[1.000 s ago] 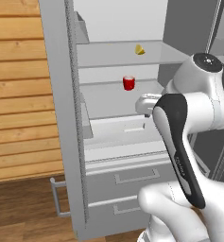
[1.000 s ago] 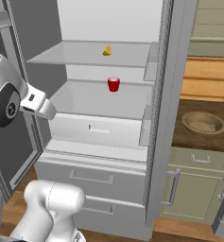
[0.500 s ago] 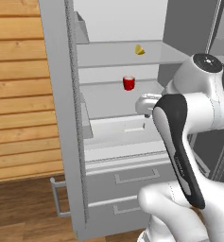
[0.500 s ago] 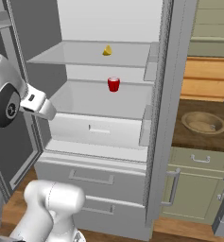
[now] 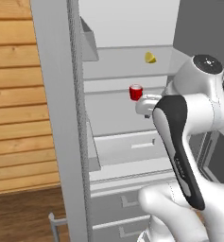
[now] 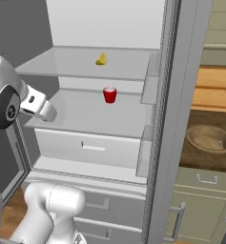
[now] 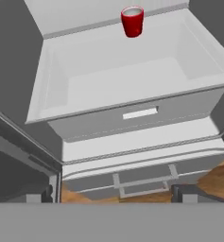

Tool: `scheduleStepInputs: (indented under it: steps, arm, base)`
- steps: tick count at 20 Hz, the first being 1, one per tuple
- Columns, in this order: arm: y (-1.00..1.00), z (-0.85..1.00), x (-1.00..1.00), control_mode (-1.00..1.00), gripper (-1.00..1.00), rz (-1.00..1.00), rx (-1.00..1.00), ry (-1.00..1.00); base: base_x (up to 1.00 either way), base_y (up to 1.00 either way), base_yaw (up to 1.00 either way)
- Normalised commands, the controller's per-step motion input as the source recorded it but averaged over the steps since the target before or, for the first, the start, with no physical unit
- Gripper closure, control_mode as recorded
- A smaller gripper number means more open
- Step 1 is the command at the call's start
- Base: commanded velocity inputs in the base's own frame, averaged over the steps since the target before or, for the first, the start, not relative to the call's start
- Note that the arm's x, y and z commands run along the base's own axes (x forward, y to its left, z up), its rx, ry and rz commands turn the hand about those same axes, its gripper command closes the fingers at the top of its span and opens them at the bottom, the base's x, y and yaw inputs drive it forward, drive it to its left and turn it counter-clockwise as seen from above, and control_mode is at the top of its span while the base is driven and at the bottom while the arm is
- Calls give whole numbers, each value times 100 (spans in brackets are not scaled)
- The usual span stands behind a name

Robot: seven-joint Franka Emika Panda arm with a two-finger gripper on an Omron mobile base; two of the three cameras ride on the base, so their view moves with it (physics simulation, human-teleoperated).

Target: Grab a lemon wedge from the fridge and one ice cube from the ice bowl, and put them in the glass of lemonade.

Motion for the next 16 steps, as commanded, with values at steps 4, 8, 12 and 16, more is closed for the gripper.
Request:
scheduleStepInputs:
  steps: [4, 8, 12, 16]
  arm:
    - [0, 0, 0, 100, -100, 0, 0, 0]
    - [-1, 83, -75, -100, -100, 0, -7, -62]
    - [0, 100, -14, -100, -100, 0, -21, -44]
    - [-1, 90, 11, -100, -100, 0, -18, -11]
  base:
    - [25, -3, 0]
    - [0, 0, 0]
    - [0, 0, 0]
    - [0, 0, 0]
